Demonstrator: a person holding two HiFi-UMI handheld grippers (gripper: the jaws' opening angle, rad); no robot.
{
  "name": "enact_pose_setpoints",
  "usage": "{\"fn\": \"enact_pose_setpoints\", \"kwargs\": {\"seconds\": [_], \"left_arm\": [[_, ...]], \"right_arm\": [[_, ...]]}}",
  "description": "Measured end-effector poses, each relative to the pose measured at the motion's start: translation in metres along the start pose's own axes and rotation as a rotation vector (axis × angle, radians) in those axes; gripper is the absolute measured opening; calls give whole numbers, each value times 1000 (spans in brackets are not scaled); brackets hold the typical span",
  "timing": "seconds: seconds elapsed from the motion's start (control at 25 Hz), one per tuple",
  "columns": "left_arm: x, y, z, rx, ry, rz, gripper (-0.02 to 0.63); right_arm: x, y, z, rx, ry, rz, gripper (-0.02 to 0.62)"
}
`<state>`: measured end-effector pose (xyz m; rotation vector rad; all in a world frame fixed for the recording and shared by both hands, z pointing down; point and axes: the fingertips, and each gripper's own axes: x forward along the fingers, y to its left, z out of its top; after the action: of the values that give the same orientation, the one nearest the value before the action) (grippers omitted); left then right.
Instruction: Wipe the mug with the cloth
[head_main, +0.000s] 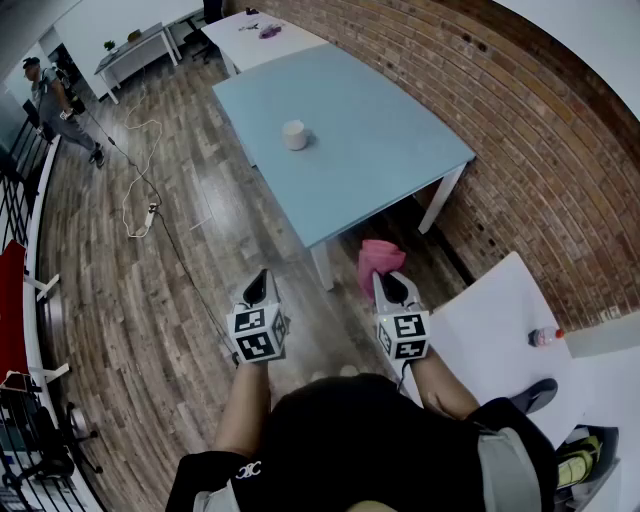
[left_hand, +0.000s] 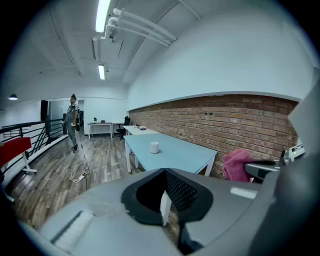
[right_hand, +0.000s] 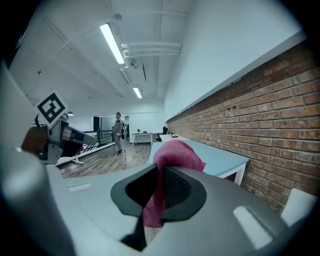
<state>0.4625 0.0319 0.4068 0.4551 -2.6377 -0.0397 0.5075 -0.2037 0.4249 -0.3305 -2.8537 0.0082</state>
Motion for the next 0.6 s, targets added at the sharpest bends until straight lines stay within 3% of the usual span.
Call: {"fn": "enact_pose_setpoints", "kwargs": {"seconds": [0.24, 0.6], "left_arm": [[14, 9, 6, -4, 5, -30, 3], [41, 5, 14, 6, 7, -83, 3]], "right_arm": [[7, -3, 9, 56, -30, -49, 35], [19, -8, 15, 6, -17, -101, 35]]}}
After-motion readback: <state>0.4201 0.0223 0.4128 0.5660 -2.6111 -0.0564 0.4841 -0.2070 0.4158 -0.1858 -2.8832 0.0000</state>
